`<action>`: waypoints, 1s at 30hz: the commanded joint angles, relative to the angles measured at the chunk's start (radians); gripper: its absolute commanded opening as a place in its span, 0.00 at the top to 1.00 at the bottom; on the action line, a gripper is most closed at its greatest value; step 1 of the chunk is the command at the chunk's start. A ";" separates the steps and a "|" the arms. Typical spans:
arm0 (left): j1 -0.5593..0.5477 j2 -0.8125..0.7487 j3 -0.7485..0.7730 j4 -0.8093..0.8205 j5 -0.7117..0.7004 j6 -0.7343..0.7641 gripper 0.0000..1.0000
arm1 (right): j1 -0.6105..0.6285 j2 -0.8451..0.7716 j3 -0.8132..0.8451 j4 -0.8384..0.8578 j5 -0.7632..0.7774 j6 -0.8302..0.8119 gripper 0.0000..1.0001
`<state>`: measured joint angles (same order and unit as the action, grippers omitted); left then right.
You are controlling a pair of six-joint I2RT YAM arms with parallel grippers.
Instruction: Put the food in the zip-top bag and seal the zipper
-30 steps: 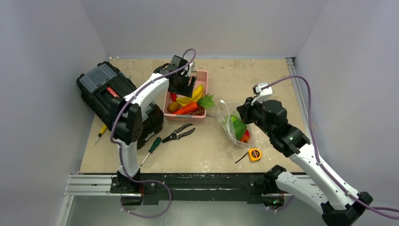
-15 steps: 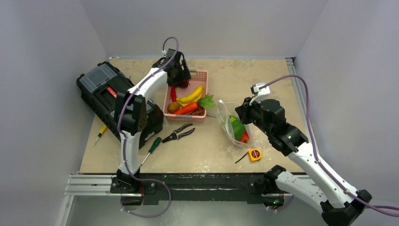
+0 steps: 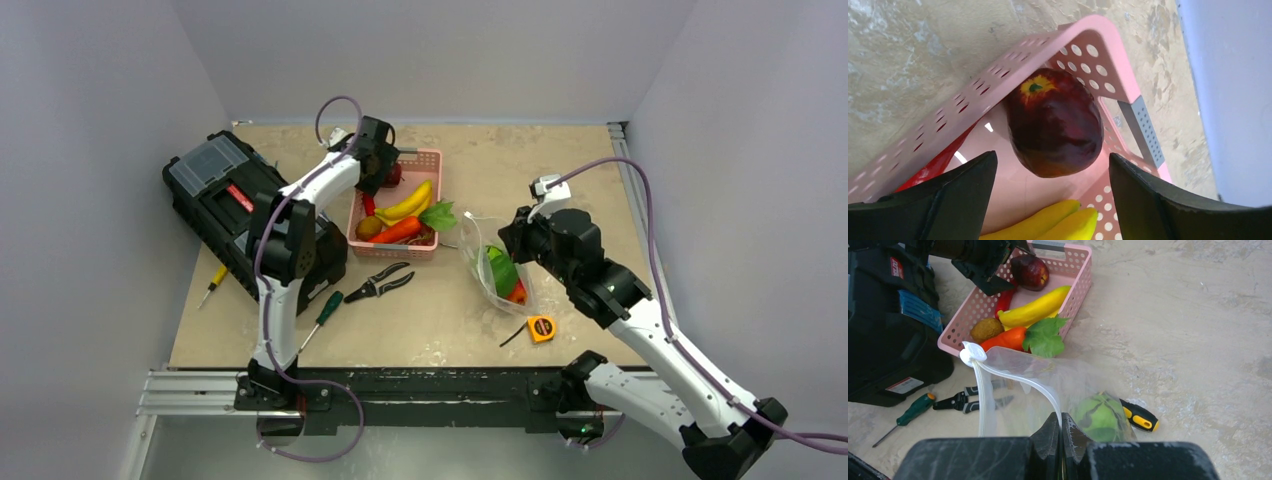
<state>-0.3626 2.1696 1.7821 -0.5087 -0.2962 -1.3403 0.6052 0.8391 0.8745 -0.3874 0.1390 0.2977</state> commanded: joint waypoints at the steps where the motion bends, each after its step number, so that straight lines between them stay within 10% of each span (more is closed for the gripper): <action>1: -0.008 0.013 0.010 0.019 -0.052 -0.191 0.17 | 0.003 0.013 0.012 0.026 0.001 0.006 1.00; 14: -0.032 0.067 0.020 0.017 -0.136 -0.278 0.27 | 0.004 0.008 0.044 0.004 0.016 0.005 1.00; 30: -0.100 -0.320 -0.231 0.096 -0.103 0.098 0.83 | 0.003 0.002 0.037 0.026 0.022 -0.006 1.00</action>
<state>-0.4145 2.0537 1.5967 -0.4484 -0.4149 -1.3987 0.6052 0.8425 0.8860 -0.4030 0.1581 0.2977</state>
